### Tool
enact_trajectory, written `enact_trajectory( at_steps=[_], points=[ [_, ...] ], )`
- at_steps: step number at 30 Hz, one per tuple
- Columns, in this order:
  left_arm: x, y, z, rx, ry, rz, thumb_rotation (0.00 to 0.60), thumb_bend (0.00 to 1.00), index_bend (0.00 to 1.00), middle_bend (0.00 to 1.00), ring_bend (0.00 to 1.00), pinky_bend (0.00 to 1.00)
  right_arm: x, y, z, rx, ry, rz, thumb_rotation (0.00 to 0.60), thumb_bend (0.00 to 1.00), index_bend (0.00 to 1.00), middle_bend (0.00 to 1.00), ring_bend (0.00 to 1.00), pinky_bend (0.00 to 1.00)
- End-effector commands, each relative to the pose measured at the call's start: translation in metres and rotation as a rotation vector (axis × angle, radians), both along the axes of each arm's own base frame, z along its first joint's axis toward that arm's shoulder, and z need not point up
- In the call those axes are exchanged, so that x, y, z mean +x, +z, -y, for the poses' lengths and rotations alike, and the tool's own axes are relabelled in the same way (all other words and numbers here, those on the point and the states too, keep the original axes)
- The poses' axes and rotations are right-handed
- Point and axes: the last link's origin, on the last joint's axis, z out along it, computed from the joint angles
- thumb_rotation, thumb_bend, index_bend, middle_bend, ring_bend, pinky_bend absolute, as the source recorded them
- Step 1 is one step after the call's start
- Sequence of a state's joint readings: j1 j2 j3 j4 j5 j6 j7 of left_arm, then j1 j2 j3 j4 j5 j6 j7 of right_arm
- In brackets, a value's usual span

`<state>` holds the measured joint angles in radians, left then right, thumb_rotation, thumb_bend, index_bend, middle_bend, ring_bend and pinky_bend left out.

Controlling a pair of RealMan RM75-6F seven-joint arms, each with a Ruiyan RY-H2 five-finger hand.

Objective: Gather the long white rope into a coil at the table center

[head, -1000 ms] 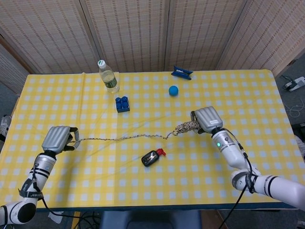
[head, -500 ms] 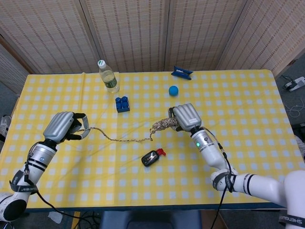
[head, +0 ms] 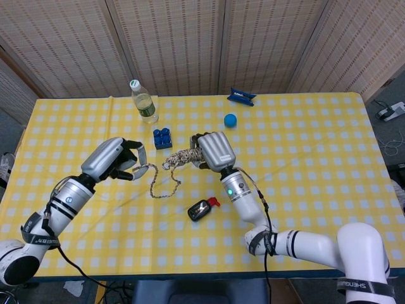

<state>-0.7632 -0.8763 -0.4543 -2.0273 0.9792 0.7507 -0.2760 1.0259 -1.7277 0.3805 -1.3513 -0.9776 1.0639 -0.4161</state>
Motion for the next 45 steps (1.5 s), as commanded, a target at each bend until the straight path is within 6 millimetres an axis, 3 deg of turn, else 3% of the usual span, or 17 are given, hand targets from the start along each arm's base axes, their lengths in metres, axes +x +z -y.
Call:
enact_trajectory(
  at_steps=[1,10,16,24,34,45],
  points=[
    [0.017,0.000,-0.006,-0.050,0.008,0.065,0.600,0.37,0.78,1.00,1.00,1.00,0.011,-0.004,-0.001,-0.006,0.023,0.026,0.600,0.55,0.74,0.64,0.58,0.59],
    [0.035,-0.003,-0.029,-0.067,0.034,0.094,0.600,0.37,0.78,1.00,1.00,1.00,0.026,-0.020,-0.013,0.055,0.101,0.069,0.600,0.54,0.75,0.65,0.58,0.59],
    [0.029,-0.006,-0.048,0.047,0.049,-0.036,0.600,0.37,0.78,1.00,1.00,1.00,0.019,-0.023,-0.025,0.144,0.164,0.088,0.600,0.52,0.76,0.66,0.59,0.59],
    [0.020,-0.017,-0.065,0.042,0.149,-0.081,0.600,0.37,0.78,1.00,1.00,1.00,0.013,-0.018,-0.036,0.220,0.235,0.193,0.600,0.49,0.77,0.66,0.59,0.59],
    [-0.016,-0.024,-0.080,0.044,0.279,-0.126,0.600,0.37,0.78,1.00,1.00,1.00,-0.004,0.002,-0.036,0.191,0.262,0.386,0.600,0.47,0.78,0.67,0.60,0.61],
    [-0.067,-0.029,-0.075,0.019,0.367,-0.124,0.600,0.37,0.78,1.00,1.00,1.00,-0.010,0.030,-0.025,0.109,0.250,0.553,0.600,0.46,0.79,0.68,0.61,0.62]
  ],
)
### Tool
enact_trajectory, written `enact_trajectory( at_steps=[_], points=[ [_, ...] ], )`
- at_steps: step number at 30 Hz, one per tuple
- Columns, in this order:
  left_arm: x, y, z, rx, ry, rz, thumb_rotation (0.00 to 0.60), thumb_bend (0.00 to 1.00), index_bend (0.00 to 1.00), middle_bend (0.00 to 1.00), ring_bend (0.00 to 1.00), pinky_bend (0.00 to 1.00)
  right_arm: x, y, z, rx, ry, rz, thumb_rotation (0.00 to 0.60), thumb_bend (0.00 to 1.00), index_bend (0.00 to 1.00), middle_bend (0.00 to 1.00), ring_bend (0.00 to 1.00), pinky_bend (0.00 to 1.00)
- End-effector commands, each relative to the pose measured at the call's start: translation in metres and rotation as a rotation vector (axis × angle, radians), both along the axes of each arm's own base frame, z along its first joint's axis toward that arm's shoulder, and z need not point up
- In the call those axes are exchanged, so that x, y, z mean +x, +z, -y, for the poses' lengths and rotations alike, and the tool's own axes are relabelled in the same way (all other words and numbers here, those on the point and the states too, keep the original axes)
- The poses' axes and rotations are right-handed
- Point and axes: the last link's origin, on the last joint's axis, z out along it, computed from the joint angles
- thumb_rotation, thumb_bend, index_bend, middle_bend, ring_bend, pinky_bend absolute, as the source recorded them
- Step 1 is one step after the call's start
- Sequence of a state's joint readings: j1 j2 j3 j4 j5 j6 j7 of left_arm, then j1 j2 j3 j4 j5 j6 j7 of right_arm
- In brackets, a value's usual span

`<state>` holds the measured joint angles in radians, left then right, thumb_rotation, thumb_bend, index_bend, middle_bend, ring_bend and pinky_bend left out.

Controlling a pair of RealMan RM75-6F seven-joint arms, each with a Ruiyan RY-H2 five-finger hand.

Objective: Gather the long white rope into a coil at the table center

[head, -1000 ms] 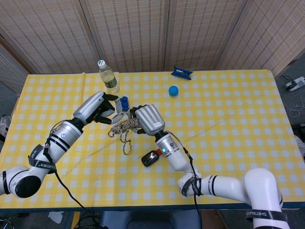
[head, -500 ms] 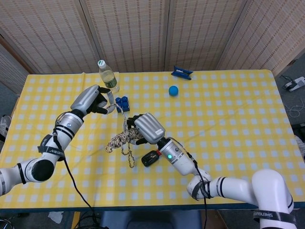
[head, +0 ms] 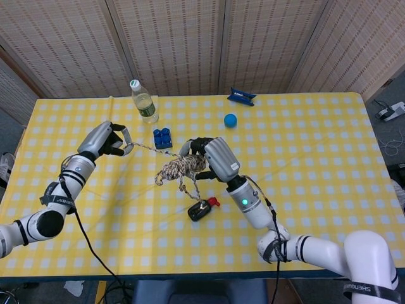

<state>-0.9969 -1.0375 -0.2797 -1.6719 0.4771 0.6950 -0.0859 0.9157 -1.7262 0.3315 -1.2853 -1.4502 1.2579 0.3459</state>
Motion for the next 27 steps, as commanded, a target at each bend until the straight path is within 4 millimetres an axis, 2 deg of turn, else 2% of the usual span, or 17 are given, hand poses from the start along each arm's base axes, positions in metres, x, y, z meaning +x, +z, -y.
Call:
enact_trajectory(
  at_steps=[1,6,12,27],
  points=[
    [-0.020,-0.002,0.002,-0.016,0.037,-0.008,0.600,0.37,0.78,1.00,1.00,1.00,-0.001,0.010,0.003,-0.019,-0.009,0.040,0.600,0.46,0.79,0.68,0.61,0.62],
    [-0.048,-0.006,0.006,-0.028,0.093,-0.017,0.600,0.37,0.78,1.00,1.00,1.00,-0.001,0.026,0.008,-0.034,-0.029,0.117,0.600,0.45,0.79,0.68,0.61,0.62],
    [-0.073,-0.008,0.007,-0.033,0.146,-0.025,0.600,0.37,0.78,1.00,1.00,1.00,-0.001,0.033,0.009,-0.043,-0.039,0.169,0.600,0.44,0.79,0.68,0.61,0.62],
    [-0.106,-0.003,0.017,-0.036,0.183,-0.092,0.600,0.37,0.78,1.00,1.00,1.00,-0.010,0.043,0.021,-0.117,-0.113,0.229,0.600,0.44,0.79,0.68,0.61,0.62]
  ],
)
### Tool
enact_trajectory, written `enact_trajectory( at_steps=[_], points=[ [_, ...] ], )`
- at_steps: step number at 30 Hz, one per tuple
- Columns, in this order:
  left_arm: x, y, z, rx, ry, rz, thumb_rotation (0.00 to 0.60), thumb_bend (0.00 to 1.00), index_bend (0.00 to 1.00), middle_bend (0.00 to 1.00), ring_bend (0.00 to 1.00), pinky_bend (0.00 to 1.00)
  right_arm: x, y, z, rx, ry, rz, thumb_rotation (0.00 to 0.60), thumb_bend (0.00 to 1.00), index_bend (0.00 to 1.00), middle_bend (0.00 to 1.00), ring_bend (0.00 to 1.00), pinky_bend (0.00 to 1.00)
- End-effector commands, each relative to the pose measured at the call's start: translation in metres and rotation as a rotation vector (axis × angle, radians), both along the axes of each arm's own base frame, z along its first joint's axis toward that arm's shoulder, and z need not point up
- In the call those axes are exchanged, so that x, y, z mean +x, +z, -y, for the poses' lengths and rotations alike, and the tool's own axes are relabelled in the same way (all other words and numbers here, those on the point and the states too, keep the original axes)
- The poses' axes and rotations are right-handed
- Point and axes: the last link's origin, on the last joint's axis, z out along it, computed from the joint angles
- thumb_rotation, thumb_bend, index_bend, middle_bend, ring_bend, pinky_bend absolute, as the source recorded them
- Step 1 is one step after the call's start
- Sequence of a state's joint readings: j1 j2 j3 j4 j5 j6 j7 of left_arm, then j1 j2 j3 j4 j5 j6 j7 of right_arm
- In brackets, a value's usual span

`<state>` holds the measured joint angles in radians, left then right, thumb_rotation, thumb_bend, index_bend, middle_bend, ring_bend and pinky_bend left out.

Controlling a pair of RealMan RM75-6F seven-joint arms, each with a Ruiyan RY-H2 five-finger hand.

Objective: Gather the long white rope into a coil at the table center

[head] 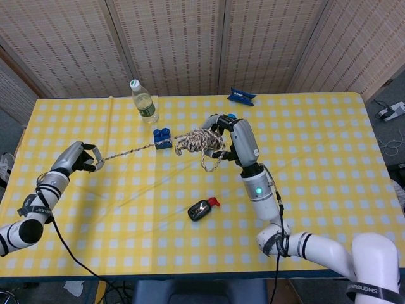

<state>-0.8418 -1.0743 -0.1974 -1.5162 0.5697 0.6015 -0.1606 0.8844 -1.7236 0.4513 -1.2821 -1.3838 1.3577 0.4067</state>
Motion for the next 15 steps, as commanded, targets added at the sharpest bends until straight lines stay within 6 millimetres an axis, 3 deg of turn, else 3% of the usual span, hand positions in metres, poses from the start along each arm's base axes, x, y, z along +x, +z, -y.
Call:
enact_trajectory(
  at_steps=[1,15],
  points=[
    [-0.004,0.001,0.002,-0.001,0.001,-0.015,0.600,0.37,0.78,1.00,1.00,1.00,-0.003,0.003,0.003,-0.012,-0.022,0.013,0.600,0.44,0.79,0.68,0.61,0.62],
    [-0.011,0.009,0.016,-0.009,-0.049,-0.128,0.600,0.37,0.78,1.00,1.00,1.00,-0.015,0.006,0.011,-0.060,-0.107,0.020,0.600,0.44,0.79,0.68,0.61,0.62]
  ],
)
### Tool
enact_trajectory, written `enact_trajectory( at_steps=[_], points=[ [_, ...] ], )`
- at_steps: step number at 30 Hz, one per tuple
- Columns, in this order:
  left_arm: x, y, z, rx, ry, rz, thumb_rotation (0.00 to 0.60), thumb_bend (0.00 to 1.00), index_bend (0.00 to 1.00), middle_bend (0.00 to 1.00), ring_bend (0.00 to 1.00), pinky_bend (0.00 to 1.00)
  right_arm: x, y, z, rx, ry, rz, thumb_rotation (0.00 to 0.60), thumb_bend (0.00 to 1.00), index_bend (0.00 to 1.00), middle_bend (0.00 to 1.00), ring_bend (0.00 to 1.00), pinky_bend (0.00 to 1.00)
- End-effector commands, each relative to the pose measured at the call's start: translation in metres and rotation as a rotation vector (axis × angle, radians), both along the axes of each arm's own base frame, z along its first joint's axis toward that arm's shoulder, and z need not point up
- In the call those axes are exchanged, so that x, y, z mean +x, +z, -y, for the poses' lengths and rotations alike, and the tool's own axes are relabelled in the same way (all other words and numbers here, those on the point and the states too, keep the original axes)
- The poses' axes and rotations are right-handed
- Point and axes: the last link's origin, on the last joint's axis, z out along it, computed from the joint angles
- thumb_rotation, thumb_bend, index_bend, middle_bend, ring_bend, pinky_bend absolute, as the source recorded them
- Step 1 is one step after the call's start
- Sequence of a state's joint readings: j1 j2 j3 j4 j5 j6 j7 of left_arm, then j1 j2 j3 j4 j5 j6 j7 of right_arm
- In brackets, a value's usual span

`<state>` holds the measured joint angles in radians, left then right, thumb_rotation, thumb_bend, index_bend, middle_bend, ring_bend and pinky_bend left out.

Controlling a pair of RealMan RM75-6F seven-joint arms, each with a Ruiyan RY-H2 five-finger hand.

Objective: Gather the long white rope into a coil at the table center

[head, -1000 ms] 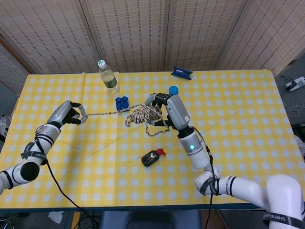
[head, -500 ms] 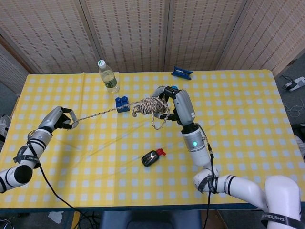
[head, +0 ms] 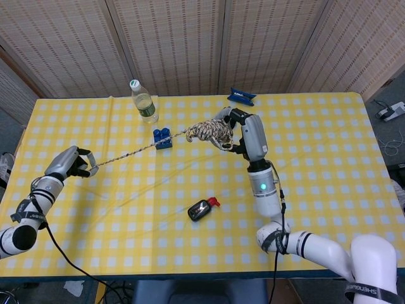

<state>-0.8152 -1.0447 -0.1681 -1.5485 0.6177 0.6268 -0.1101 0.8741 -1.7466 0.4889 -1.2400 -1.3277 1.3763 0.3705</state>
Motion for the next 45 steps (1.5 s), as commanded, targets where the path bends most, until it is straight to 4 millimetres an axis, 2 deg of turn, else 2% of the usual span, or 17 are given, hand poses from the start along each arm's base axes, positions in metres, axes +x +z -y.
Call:
enact_trajectory(
  at_steps=[1,8,15,21,33,37,45],
  points=[
    [0.000,0.005,0.006,0.008,-0.030,-0.048,0.600,0.37,0.78,1.00,1.00,1.00,-0.003,0.000,0.002,-0.012,-0.022,-0.002,0.600,0.44,0.79,0.68,0.61,0.62],
    [0.013,0.018,0.017,0.064,-0.111,-0.065,0.600,0.37,0.78,1.00,1.00,1.00,-0.007,-0.010,0.005,-0.016,-0.068,-0.109,0.600,0.44,0.79,0.68,0.61,0.62],
    [0.044,0.035,0.032,0.151,-0.275,-0.062,0.600,0.37,0.78,1.00,1.00,1.00,-0.002,-0.028,0.006,0.022,-0.081,-0.218,0.600,0.44,0.79,0.68,0.61,0.62],
    [0.081,0.041,0.042,0.167,-0.411,-0.005,0.600,0.37,0.79,1.00,1.00,1.00,0.011,-0.046,0.005,0.037,-0.067,-0.322,0.600,0.45,0.79,0.68,0.61,0.62],
    [0.160,0.039,0.048,0.149,-0.631,0.080,0.600,0.37,0.79,1.00,1.00,1.00,0.051,-0.082,0.003,0.059,-0.041,-0.404,0.600,0.45,0.79,0.68,0.61,0.62],
    [0.179,0.038,0.051,0.138,-0.665,0.098,0.600,0.37,0.79,1.00,1.00,1.00,0.056,-0.085,0.006,0.057,-0.053,-0.400,0.600,0.45,0.79,0.68,0.61,0.62],
    [0.197,0.029,0.052,0.095,-0.685,0.121,0.600,0.37,0.79,1.00,1.00,1.00,0.056,-0.089,0.012,0.059,-0.067,-0.401,0.600,0.45,0.79,0.68,0.61,0.62]
  ],
)
